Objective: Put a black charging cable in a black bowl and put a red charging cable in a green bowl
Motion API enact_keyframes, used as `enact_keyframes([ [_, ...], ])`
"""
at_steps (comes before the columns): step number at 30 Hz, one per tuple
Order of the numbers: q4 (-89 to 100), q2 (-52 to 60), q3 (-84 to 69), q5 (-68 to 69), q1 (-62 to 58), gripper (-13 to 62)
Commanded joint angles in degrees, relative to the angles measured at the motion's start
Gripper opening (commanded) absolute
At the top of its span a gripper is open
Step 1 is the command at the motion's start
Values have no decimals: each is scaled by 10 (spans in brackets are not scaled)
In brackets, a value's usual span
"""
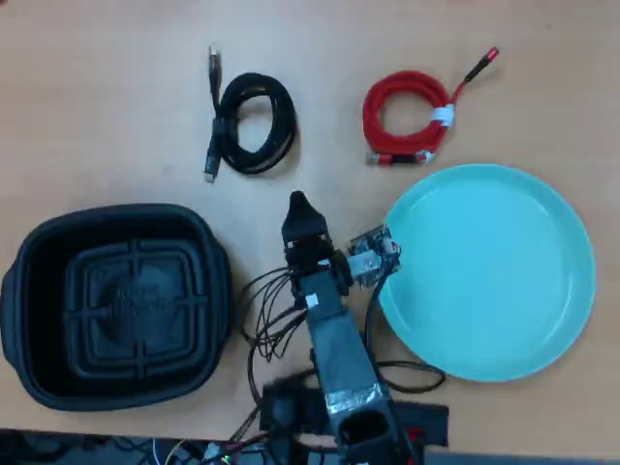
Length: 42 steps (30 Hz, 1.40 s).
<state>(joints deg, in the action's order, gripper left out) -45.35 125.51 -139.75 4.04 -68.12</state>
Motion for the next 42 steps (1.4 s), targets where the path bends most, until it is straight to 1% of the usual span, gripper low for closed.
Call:
enact_keyframes([
  [1, -16, 6, 98, 0, 0, 569],
  [8, -214, 2, 337, -4, 2, 570],
  [11, -265, -1, 408, -21, -3, 571],
  [13, -270, -17, 437, -27, -18, 572],
  [17, -293, -111, 494, -25, -30, 571],
  [21, -299, -167, 515, -22, -27, 567],
  [26, -307, -210, 541, -19, -31, 568],
  [28, -325, -214, 569, -18, -40, 567],
  [32, -373, -264, 644, -18, -58, 567],
  [37, -425, -269, 749, -19, -18, 567],
  [42, -422, -299, 780, -41, 36, 568],
])
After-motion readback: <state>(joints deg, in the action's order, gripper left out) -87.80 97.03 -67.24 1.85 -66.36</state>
